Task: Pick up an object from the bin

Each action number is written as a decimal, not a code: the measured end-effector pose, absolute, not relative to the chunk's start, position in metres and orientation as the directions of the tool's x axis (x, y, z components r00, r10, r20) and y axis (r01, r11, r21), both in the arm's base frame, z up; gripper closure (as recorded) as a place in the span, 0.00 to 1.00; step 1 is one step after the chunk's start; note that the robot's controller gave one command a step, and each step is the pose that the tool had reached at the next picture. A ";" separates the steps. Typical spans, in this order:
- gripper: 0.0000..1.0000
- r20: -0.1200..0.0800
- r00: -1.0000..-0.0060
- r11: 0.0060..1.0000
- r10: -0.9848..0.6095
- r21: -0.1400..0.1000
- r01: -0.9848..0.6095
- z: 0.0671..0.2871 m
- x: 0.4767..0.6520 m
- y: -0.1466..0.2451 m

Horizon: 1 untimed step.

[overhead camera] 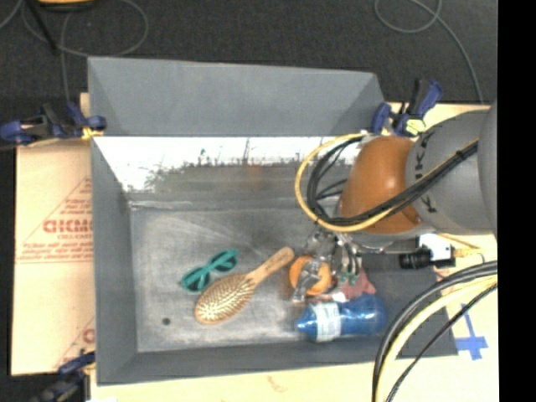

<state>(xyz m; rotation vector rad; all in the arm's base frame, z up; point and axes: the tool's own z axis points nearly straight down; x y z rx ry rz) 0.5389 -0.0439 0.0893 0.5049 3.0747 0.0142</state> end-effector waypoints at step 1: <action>1.00 -0.024 -0.947 0.948 0.319 0.013 0.319 0.089 0.539 -0.044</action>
Offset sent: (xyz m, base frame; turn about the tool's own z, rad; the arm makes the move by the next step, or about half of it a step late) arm 0.0000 0.0000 0.0000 0.0000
